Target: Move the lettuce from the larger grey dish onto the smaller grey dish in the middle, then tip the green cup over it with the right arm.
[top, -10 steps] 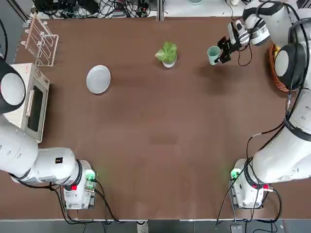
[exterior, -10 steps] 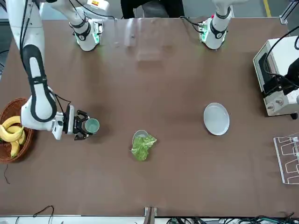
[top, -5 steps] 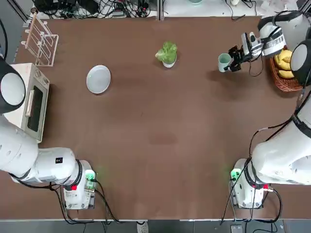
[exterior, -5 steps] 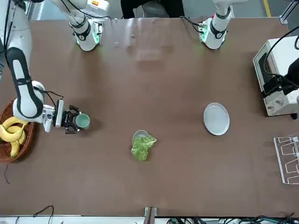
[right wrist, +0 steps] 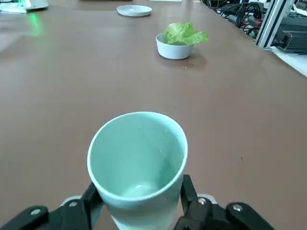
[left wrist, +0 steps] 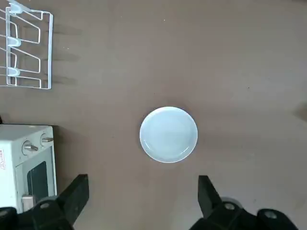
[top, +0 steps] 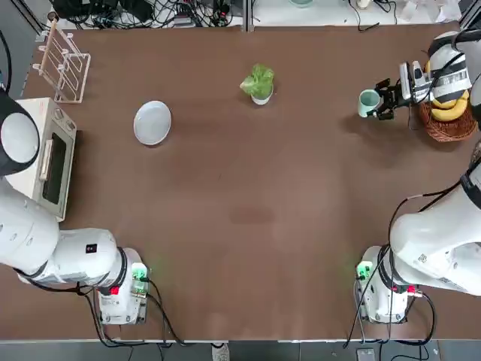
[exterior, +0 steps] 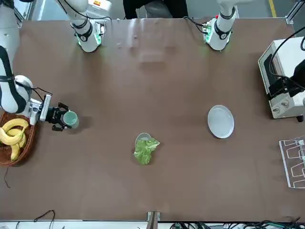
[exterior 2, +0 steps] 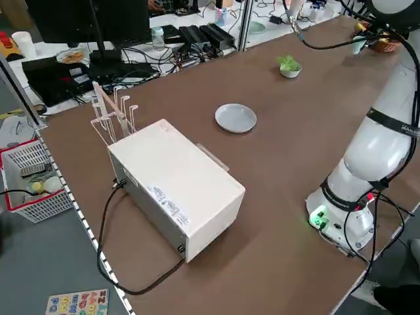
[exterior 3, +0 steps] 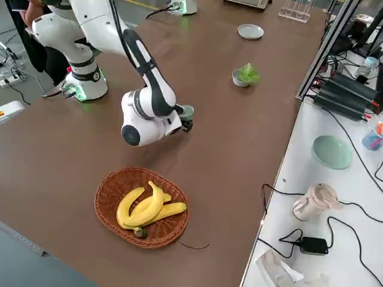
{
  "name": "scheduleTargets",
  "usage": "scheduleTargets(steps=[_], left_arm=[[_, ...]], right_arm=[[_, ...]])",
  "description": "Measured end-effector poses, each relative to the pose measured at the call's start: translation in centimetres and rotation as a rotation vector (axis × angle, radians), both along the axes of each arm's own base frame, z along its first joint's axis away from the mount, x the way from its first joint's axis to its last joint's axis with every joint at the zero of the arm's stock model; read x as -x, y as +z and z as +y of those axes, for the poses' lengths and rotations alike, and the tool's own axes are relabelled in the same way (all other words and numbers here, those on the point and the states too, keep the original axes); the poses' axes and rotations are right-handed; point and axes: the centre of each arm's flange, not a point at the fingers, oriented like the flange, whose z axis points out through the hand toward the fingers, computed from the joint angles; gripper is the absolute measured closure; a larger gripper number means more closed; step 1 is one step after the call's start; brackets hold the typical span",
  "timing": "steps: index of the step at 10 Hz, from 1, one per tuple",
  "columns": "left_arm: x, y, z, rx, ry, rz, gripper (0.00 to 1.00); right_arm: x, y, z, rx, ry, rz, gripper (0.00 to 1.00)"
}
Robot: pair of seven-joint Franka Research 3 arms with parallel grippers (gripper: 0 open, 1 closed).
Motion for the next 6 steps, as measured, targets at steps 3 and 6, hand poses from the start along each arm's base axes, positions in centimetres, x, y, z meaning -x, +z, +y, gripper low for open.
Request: scheduleTargets(steps=[3,6], left_arm=[[0.0,0.0,0.3,0.0,0.005,0.0,0.0],[0.0,0.0,1.5,0.0,0.026,0.0,0.0]], right_arm=[[1.2,-1.8,-0.8,-0.001,0.017,-0.004,0.32],[1.3,-3.4,-1.1,0.004,0.021,0.0,0.32]])
